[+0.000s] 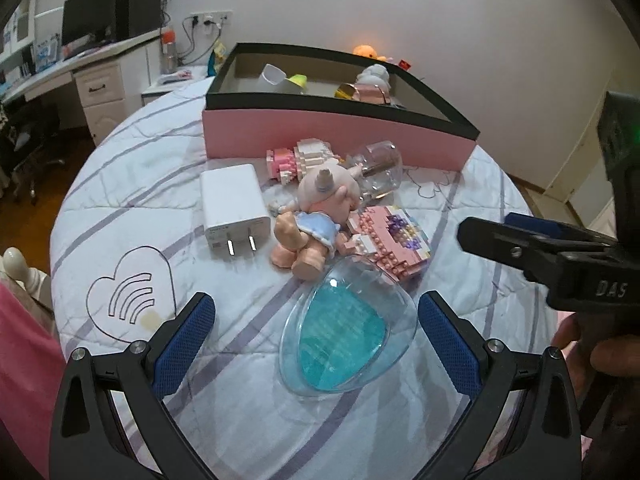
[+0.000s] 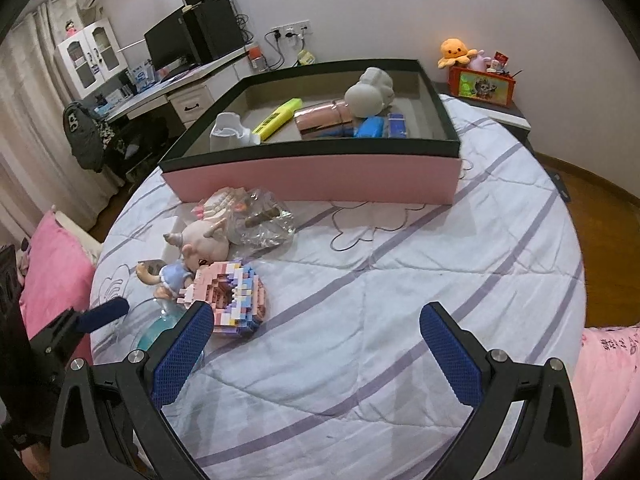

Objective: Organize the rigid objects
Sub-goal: 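Grasp the clear blue heart case with the left tool while the right tool grasps the pink block figure, then lower the heart case and block figure into the pink box and open both tools, then withdraw both tools from the box toward the remaining objects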

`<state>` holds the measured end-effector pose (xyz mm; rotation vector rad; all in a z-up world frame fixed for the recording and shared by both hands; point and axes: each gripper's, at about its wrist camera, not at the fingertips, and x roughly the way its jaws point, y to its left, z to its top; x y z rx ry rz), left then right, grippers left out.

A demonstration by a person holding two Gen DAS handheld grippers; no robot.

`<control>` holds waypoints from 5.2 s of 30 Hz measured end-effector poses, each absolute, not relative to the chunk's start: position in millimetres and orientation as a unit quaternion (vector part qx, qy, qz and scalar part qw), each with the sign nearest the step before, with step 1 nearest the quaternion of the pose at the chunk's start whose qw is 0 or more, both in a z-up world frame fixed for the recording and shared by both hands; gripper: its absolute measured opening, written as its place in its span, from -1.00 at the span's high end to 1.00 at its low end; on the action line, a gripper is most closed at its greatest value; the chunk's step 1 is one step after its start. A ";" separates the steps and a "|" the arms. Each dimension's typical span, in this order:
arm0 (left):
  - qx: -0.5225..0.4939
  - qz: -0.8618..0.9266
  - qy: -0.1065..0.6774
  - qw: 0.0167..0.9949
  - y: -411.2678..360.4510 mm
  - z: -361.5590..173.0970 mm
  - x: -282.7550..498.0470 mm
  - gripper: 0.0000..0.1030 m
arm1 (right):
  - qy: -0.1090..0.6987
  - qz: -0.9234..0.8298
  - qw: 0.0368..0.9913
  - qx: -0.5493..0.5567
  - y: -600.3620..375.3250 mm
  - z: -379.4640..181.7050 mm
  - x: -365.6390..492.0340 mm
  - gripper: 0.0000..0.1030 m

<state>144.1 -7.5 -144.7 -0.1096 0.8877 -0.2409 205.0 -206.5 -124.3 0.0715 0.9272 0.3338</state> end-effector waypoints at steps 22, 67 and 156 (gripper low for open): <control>-0.066 -0.105 0.422 0.898 29.5 -150.0 141.8 -0.19 | 0.469 0.208 0.858 0.000 -153.9 -144.2 216.6 -1.00; -0.048 -0.094 0.291 0.951 61.7 -42.9 254.5 -0.18 | 0.354 0.207 0.912 0.005 -182.1 -42.7 311.2 -0.31; -0.077 -0.018 0.335 0.939 63.3 -63.8 159.9 -1.00 | 0.350 0.134 0.926 0.031 -207.6 -49.4 206.4 -0.74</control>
